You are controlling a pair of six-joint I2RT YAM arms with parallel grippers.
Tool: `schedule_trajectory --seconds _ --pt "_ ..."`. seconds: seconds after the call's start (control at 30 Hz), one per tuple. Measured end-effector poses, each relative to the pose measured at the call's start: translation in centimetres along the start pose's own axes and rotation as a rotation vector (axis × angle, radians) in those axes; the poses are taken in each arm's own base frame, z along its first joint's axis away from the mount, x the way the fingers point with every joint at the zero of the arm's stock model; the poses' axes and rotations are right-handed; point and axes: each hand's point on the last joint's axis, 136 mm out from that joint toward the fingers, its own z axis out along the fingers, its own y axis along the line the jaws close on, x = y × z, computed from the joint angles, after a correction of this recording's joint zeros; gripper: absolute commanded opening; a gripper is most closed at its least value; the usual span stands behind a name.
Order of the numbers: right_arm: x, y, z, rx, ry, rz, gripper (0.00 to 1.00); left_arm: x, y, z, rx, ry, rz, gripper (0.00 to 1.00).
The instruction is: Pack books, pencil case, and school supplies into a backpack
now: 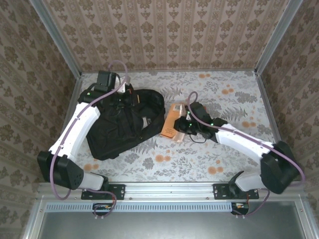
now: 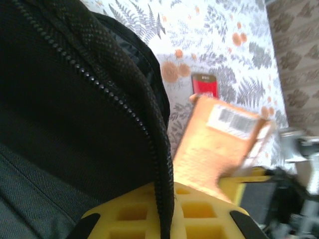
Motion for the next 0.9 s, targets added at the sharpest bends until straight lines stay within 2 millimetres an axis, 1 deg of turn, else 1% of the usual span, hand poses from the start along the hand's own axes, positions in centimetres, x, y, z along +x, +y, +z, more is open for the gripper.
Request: schedule_trajectory --seconds 0.13,0.23,0.3,0.37,0.47,0.57,0.67,0.8,0.9 --pt "-2.1 1.1 -5.1 0.019 -0.076 -0.120 0.00 0.7 -1.4 0.8 -0.013 0.059 0.078 0.09" --pt "-3.2 1.8 -8.0 0.019 -0.112 -0.185 0.00 1.2 -2.0 0.6 -0.008 0.083 0.110 0.10" --pt "-3.7 2.4 -9.1 0.013 -0.116 -0.208 0.00 1.2 -2.4 0.2 0.003 0.089 0.121 0.10" --pt "-4.1 3.1 -9.5 -0.006 -0.104 -0.219 0.00 1.0 -3.0 -0.1 0.025 0.087 0.133 0.11" --pt "-4.5 4.6 -9.1 -0.044 -0.060 -0.219 0.00 1.0 -3.9 -0.8 0.055 0.094 0.145 0.11" --pt "-4.7 6.0 -7.5 -0.087 0.007 -0.184 0.00 1.1 -4.8 -1.4 0.092 0.103 0.154 0.12" --pt "-4.5 6.8 -5.3 -0.118 0.080 -0.112 0.00 1.2 -5.7 -1.8 0.138 0.114 0.162 0.13" --pt "-3.5 6.4 -2.1 -0.109 0.181 -0.017 0.00 1.6 -6.8 -2.2 0.198 0.130 0.163 0.14" --pt "-2.4 5.9 -0.4 -0.091 0.240 0.035 0.00 1.7 -7.3 -2.6 0.223 0.130 0.168 0.14"
